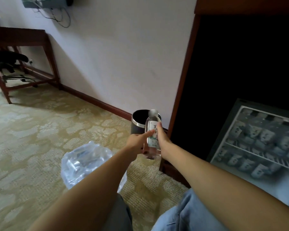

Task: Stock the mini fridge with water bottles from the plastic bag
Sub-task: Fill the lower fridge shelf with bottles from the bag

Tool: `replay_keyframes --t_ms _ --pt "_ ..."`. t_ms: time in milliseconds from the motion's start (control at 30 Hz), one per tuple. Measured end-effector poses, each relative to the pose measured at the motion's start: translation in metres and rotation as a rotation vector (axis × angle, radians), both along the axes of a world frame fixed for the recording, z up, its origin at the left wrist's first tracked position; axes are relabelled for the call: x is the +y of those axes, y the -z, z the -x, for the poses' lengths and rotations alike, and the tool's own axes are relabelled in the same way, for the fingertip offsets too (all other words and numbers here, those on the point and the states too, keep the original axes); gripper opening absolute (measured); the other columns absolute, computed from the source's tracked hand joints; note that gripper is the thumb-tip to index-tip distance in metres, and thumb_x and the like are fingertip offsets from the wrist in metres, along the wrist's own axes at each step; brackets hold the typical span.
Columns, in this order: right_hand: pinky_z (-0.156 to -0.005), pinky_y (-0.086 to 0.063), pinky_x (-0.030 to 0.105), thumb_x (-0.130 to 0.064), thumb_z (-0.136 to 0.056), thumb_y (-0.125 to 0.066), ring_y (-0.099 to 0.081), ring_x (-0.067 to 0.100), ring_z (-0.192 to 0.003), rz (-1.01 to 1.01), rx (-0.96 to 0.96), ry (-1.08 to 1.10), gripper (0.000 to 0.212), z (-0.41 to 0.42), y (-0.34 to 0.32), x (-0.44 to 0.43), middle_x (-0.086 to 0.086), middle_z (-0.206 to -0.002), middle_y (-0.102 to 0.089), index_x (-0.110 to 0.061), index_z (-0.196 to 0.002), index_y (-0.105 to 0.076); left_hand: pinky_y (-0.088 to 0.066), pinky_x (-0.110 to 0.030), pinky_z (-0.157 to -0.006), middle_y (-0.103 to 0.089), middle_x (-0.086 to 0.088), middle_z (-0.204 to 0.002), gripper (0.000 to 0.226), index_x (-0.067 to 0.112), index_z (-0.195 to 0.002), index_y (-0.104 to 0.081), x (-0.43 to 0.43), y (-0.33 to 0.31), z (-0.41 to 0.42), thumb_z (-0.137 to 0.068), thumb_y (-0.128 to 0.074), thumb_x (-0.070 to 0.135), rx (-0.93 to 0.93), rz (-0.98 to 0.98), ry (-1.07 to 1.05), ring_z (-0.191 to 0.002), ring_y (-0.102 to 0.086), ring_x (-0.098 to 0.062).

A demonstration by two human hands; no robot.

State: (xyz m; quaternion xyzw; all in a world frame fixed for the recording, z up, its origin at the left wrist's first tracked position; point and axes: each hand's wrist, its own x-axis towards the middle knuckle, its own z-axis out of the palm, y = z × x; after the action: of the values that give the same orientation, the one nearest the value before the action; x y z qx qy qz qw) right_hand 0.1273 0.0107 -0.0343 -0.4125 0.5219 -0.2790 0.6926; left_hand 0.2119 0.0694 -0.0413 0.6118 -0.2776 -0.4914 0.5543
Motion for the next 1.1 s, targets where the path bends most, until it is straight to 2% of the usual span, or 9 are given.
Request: replay_keyframes --t_ms 167,267,367,433,533,667,800,967,1100 --pt "-0.098 -0.047 0.048 -0.064 -0.088 -0.046 -0.06 0.033 -0.108 -0.026 -0.099 0.281 0.068 0.049 0.024 -0.022 0.019 -0.118 -0.061 -0.006 -0.122 -0.057 -0.053 -0.028 -0.061 -0.066 -0.002 -0.054 0.037 0.0 -0.088 -0.068 -0.039 0.009 0.06 -0.076 -0.077 0.034 0.007 -0.035 0.103 -0.047 -0.064 -0.016" --pt "-0.093 -0.045 0.041 -0.061 -0.09 -0.046 -0.056 0.035 -0.11 -0.048 -0.122 0.331 0.072 0.099 0.041 -0.026 0.02 -0.116 -0.059 -0.002 -0.131 -0.05 -0.051 -0.023 -0.043 -0.067 -0.004 -0.053 0.04 -0.005 -0.09 -0.066 -0.055 0.02 0.099 -0.076 -0.078 0.031 -0.019 -0.07 0.218 -0.045 -0.065 -0.017" --pt "-0.096 -0.04 0.045 -0.062 -0.092 -0.041 -0.052 0.035 -0.119 -0.101 -0.226 0.333 0.073 0.146 0.065 -0.025 0.018 -0.13 -0.053 -0.006 -0.139 -0.044 -0.049 -0.024 -0.04 -0.066 -0.008 -0.053 0.041 -0.007 -0.09 -0.065 -0.069 0.035 0.138 -0.077 -0.078 0.03 -0.068 -0.142 0.346 -0.042 -0.063 -0.02" --pt "-0.092 -0.041 0.043 -0.063 -0.092 -0.04 -0.052 0.03 -0.105 -0.15 -0.294 0.371 0.071 0.169 0.074 -0.023 0.014 -0.118 -0.055 -0.009 -0.136 -0.047 -0.057 -0.035 -0.058 -0.069 -0.018 -0.074 0.042 -0.008 -0.095 -0.066 -0.078 0.043 0.163 -0.076 -0.079 0.027 -0.061 -0.172 0.372 -0.059 -0.067 -0.028" --pt "-0.093 -0.042 0.039 -0.06 -0.09 -0.047 -0.057 0.027 -0.09 -0.174 -0.282 0.404 0.059 0.202 0.077 -0.036 0.01 -0.101 -0.059 -0.011 -0.123 -0.051 -0.053 -0.053 -0.085 -0.068 -0.028 -0.099 0.041 -0.01 -0.101 -0.065 -0.087 0.049 0.198 -0.081 -0.075 0.024 0.002 -0.184 0.412 -0.088 -0.067 -0.04" --pt "-0.096 -0.049 0.051 -0.056 -0.078 -0.069 -0.063 0.032 -0.108 -0.177 -0.228 0.505 0.067 0.26 0.068 -0.054 0.013 -0.119 -0.061 -0.01 -0.125 -0.054 -0.06 -0.043 -0.067 -0.069 -0.024 -0.096 0.037 -0.005 -0.106 -0.066 -0.098 0.056 0.24 -0.084 -0.07 0.025 0.086 -0.141 0.533 -0.074 -0.069 -0.033" --pt "-0.096 -0.049 0.048 -0.058 -0.071 -0.072 -0.061 0.028 -0.113 -0.103 -0.13 0.49 0.072 0.306 0.069 -0.058 0.011 -0.124 -0.062 -0.015 -0.127 -0.056 -0.05 -0.021 -0.043 -0.071 -0.008 -0.071 0.03 0.002 -0.107 -0.065 -0.106 0.069 0.279 -0.086 -0.068 0.024 0.143 -0.063 0.574 -0.052 -0.067 -0.014" --pt "-0.097 -0.048 0.047 -0.056 -0.062 -0.081 -0.061 0.029 -0.11 -0.119 -0.055 0.532 0.08 0.33 0.077 -0.063 0.012 -0.119 -0.063 -0.011 -0.123 -0.056 -0.057 -0.047 -0.081 -0.07 -0.018 -0.105 0.034 0.008 -0.111 -0.065 -0.105 0.081 0.308 -0.084 -0.07 0.027 0.079 -0.086 0.624 -0.095 -0.068 -0.034" --pt "-0.098 -0.048 0.041 -0.053 -0.063 -0.081 -0.062 0.028 -0.104 -0.154 0.006 0.562 0.08 0.332 0.078 -0.063 0.014 -0.115 -0.062 -0.005 -0.122 -0.056 -0.055 -0.052 -0.084 -0.072 -0.013 -0.097 0.022 0.019 -0.096 -0.064 -0.093 0.083 0.319 -0.077 -0.076 0.018 0.0 -0.12 0.612 -0.089 -0.07 -0.033"
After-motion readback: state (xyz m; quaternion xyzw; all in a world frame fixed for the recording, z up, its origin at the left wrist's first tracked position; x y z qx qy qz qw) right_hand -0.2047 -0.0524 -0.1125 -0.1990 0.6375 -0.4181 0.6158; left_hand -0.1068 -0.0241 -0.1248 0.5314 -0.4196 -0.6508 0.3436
